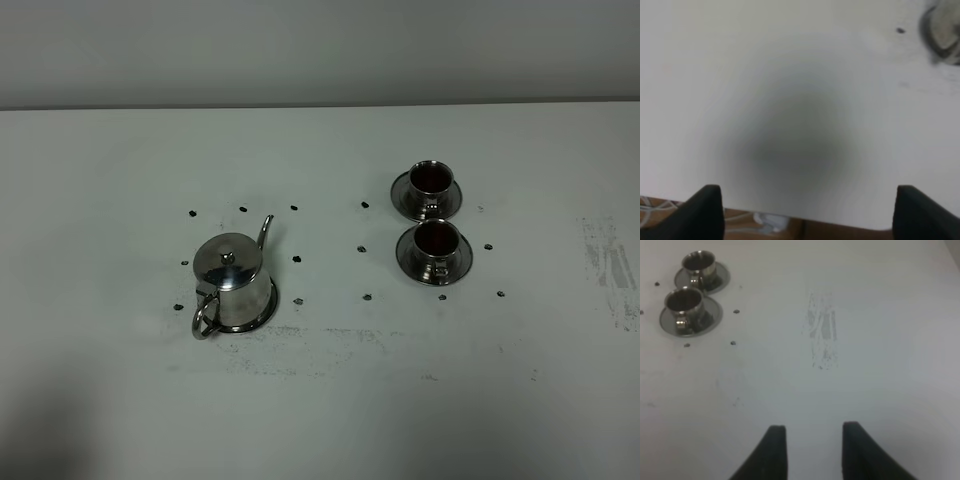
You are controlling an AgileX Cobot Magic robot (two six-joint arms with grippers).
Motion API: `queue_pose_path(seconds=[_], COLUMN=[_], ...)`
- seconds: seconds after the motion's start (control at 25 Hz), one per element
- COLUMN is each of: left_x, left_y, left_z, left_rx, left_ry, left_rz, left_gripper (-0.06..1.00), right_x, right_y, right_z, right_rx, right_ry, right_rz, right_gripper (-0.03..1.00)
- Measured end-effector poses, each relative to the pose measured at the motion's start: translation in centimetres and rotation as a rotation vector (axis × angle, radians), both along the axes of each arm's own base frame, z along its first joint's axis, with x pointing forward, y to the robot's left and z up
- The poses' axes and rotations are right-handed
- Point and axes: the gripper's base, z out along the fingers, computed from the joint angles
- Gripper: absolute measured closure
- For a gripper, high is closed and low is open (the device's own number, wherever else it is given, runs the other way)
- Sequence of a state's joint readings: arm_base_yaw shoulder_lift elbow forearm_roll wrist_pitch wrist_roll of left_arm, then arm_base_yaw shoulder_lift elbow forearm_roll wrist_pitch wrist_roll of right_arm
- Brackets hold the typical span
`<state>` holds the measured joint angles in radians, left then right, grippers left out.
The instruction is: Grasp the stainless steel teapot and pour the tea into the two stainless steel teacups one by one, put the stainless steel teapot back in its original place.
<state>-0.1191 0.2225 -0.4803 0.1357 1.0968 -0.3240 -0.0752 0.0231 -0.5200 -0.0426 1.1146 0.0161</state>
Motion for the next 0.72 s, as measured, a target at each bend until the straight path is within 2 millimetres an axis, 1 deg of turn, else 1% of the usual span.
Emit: queue_pose_path(seconds=[0.04, 0.4, 0.72], left_x=[-0.3, -2.8, -3.1], left_y=[0.1, 0.7, 0.7], left_z=[-0.2, 0.0, 0.0], left_rx=[0.007, 0.016, 0.015], left_ry=[-0.018, -0.215, -0.232], left_rz=[0.003, 0.032, 0.039], left_gripper=[0.26, 0.26, 0.26], right_x=[0.0, 0.0, 0.0], right_y=[0.0, 0.0, 0.0], right_z=[0.0, 0.0, 0.0], right_rx=[0.000, 0.000, 0.000], right_ry=[0.000, 0.000, 0.000], right_rz=[0.000, 0.000, 0.000], right_gripper=[0.68, 0.68, 0.68])
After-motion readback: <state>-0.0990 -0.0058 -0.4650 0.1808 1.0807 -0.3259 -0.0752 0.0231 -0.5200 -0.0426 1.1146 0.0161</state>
